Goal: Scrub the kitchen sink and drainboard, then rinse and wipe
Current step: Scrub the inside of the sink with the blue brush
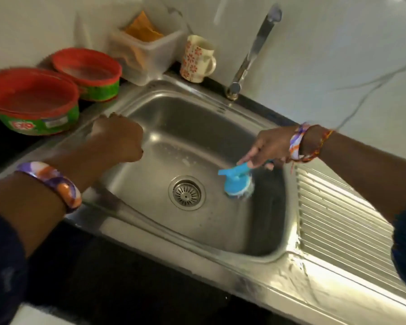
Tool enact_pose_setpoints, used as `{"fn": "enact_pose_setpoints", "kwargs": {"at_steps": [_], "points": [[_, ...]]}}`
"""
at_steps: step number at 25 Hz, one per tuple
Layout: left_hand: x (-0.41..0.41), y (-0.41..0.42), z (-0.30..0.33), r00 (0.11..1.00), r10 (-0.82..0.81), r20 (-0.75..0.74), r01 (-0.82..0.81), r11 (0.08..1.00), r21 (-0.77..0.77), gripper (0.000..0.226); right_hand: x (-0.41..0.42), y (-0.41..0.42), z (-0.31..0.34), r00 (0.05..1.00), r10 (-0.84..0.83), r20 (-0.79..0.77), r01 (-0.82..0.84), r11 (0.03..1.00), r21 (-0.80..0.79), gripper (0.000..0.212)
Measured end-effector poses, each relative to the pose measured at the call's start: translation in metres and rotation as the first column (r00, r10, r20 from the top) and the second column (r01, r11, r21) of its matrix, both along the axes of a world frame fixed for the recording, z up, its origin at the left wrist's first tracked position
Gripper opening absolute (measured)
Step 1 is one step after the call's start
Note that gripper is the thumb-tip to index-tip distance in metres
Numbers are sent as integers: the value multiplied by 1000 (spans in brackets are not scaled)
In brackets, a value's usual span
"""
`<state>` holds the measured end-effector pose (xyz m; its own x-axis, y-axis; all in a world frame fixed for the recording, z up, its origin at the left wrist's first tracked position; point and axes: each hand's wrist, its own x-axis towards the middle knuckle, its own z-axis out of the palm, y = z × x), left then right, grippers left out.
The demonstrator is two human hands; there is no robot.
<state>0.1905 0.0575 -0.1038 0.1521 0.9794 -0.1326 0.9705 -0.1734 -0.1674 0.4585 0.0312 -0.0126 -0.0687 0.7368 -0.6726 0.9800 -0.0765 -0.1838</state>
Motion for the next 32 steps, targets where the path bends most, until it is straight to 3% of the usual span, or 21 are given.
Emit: {"fn": "enact_pose_setpoints", "kwargs": {"at_steps": [2, 4, 6, 8, 10, 12, 14, 16, 17, 18, 19, 20, 22, 24, 26, 27, 28, 29, 30, 31, 32], "points": [[21, -1, -10, 997, 47, -58, -51, 996, -71, 45, 11, -17, -29, 985, 86, 148, -44, 963, -265, 31], [29, -1, -13, 983, 120, -137, -132, 987, -86, 52, 20, -15, -45, 940, 205, 273, -109, 937, -331, 28], [24, 0, -11, 966, 201, -162, -214, 974, -68, 56, 32, 3, -48, 845, 246, 475, -227, 969, -97, 15], [21, -1, -7, 960, 250, -127, -261, 962, -78, 51, 37, 7, -49, 734, 278, 620, -421, 902, 94, 14], [24, -3, -6, 963, 247, -110, -259, 959, -114, 50, 33, 0, -64, 815, 357, 456, -354, 930, -97, 19], [29, -5, 0, 976, 204, -80, -216, 960, -177, 49, 19, -23, -71, 902, 289, 322, -167, 918, -359, 12], [37, -10, 5, 1000, 29, -12, -31, 965, -262, 45, 22, -22, -70, 884, 330, 330, -212, 915, -344, 21], [54, -25, 15, 959, -228, 166, 280, 841, -462, 48, 35, -3, -64, 829, 355, 432, -336, 934, -122, 35], [65, -38, 18, 910, -331, 248, 414, 723, -553, 47, 38, 2, -61, 850, 327, 412, -368, 930, 20, 33], [77, -51, 21, 857, -396, 329, 514, 611, -602, 45, 36, 1, -64, 850, 389, 356, -429, 903, 37, 26], [87, -61, 22, 813, -430, 393, 580, 534, -615, 42, 30, -4, -66, 842, 471, 261, -484, 875, -16, 22], [95, -68, 21, 782, -461, 420, 620, 503, -602, 39, 24, -14, -72, 793, 561, 237, -526, 827, -197, 22], [105, -77, 18, 761, -507, 404, 643, 510, -572, 35, 18, -35, -73, 809, 532, 250, -409, 815, -410, 31], [108, -79, 13, 774, -487, 405, 624, 478, -618, 31, 33, -23, -75, 764, 502, 405, -406, 862, -303, 32], [108, -80, 12, 788, -445, 425, 604, 425, -675, 24, 51, -3, -64, 693, 296, 658, -442, 895, 63, 26], [108, -80, 12, 800, -419, 430, 590, 416, -692, 21, 52, 1, -62, 760, 176, 626, -392, 892, 225, 20], [108, -80, 12, 807, -400, 434, 582, 414, -700, 20, 49, -4, -65, 851, 133, 508, -288, 927, 240, 17], [109, -81, 11, 807, -394, 439, 583, 416, -698, 20, 41, -13, -72, 930, 128, 345, -186, 972, 141, 26], [108, -82, 9, 803, -395, 446, 590, 419, -691, 21, 30, -21, -82, 943, 271, 191, -274, 962, -13, 31], [107, -83, 8, 799, -396, 453, 596, 421, -684, 21, 18, -35, -87, 875, 473, 106, -453, 876, -166, 27], [106, -83, 7, 795, -400, 457, 602, 422, -678, 20, 11, -46, -87, 798, 589, 125, -529, 786, -321, 23]]}}
